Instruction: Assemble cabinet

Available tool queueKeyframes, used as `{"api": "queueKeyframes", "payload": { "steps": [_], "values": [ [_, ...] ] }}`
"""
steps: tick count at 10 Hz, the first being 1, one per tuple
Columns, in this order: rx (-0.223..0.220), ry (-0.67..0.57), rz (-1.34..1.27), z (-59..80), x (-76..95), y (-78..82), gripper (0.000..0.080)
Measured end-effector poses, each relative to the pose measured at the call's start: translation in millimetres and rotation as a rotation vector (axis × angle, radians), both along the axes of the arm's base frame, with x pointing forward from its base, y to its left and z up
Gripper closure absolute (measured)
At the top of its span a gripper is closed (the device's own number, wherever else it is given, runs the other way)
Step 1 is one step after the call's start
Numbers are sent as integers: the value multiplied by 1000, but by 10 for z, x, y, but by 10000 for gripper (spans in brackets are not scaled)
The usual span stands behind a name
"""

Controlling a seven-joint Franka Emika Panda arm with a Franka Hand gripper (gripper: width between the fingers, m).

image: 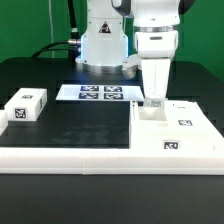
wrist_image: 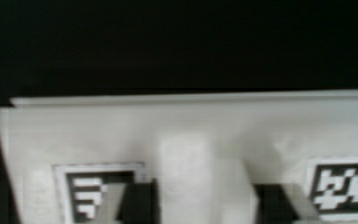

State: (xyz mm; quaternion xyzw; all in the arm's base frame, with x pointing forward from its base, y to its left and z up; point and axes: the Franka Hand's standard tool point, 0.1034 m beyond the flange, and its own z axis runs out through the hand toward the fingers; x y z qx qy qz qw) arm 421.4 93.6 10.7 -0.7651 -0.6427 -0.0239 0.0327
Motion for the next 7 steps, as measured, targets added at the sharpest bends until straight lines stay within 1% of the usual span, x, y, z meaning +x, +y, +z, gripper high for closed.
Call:
{"api": "queueKeyframes", "payload": {
  "steps": [1,7],
  "values": [
    [0,-1,-1,1,4,-4,732],
    [-1,1,-2,7,4,-10,731]
  ]
}}
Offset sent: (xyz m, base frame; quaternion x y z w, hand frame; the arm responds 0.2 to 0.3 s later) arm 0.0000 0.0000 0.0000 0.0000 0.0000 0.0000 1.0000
